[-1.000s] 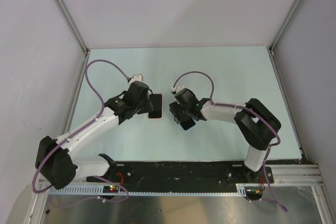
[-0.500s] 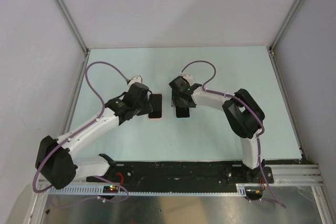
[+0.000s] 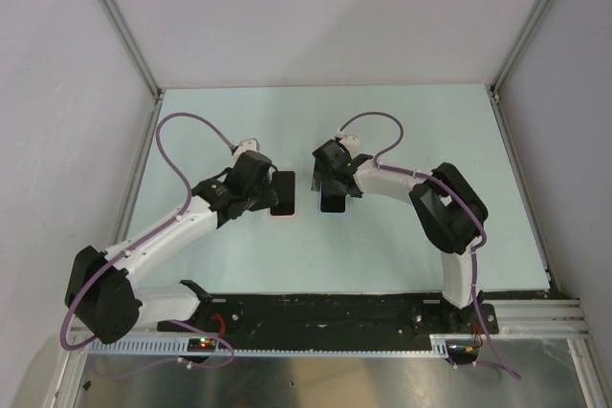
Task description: Put the phone into the phone case
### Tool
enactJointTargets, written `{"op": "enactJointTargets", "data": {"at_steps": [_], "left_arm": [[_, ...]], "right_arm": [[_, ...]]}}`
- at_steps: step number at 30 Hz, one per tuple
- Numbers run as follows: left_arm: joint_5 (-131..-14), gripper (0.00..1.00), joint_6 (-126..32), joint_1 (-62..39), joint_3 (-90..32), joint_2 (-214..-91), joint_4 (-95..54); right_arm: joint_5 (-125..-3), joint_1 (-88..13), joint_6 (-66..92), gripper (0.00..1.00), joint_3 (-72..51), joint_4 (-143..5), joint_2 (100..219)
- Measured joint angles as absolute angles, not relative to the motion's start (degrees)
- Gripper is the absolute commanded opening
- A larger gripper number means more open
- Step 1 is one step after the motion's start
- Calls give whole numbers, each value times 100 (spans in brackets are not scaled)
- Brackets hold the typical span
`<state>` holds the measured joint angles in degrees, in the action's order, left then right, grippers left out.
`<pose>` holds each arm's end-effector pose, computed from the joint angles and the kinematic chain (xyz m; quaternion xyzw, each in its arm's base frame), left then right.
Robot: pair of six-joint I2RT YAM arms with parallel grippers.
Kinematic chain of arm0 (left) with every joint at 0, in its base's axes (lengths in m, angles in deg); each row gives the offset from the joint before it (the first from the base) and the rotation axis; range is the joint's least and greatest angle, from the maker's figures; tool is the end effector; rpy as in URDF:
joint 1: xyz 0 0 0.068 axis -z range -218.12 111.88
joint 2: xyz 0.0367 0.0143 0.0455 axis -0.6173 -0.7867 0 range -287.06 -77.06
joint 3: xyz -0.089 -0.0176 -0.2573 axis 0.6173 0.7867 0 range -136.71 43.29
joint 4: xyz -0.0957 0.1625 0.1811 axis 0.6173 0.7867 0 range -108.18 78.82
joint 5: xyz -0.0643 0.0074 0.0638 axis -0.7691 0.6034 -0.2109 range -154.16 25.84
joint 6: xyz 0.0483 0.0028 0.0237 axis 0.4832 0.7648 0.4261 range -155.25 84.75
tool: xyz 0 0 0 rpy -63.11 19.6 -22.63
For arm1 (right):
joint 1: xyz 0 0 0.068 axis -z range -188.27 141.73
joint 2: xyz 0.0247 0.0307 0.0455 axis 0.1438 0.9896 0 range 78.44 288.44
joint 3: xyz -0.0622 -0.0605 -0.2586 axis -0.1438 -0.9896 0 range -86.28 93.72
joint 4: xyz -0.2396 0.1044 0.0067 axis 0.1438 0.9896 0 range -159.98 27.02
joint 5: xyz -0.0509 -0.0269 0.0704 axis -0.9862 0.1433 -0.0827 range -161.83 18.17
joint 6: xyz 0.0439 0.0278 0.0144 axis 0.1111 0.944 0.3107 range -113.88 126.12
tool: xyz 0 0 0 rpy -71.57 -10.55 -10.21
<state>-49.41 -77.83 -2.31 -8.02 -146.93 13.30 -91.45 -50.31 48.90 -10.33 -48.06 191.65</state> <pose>0.2082 -0.1391 0.2572 -0.0988 0.9278 -0.1207 0.3389 0.3128 0.2660 0.1632 0.0514 0.9497 0.0553 0.3040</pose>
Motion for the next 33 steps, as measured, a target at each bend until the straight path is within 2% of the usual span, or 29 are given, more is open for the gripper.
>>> {"op": "enactJointTargets", "data": {"at_steps": [5,7,9,11,13,15,19,26,33], "left_arm": [[-4941,36,-7788,-231,-802,-14732,1326],[-4941,42,-7790,-231,-802,-14758,1317],[-4941,52,-7788,-231,-802,-14780,1306],[-4941,68,-7770,-231,-802,-14789,1297],[-4935,90,-7735,-231,-830,-14789,1297],[-4935,97,-7683,-231,-911,-14778,1300],[-4930,99,-7563,-231,-1162,-14618,1280],[-4703,100,-7364,-231,-1285,-13797,1223],[-4640,100,-7235,-231,-1285,-13567,1195]], "right_arm": [[-9079,-5070,4621,99,-1151,-4885,19064],[-9042,-5068,4508,99,-1204,-4881,18977],[-8946,-5055,4420,99,-1309,-4892,18778],[-8786,-5001,4324,99,-1488,-4916,18437],[-8599,-4904,4197,99,-1658,-4922,17978],[-8463,-4802,4055,100,-1746,-4913,17434],[-8343,-4642,3793,100,-1919,-5003,16173],[-8164,-4351,3695,100,-3018,-5399,13828],[-8161,-4216,3708,99,-3538,-5416,13351]]}}
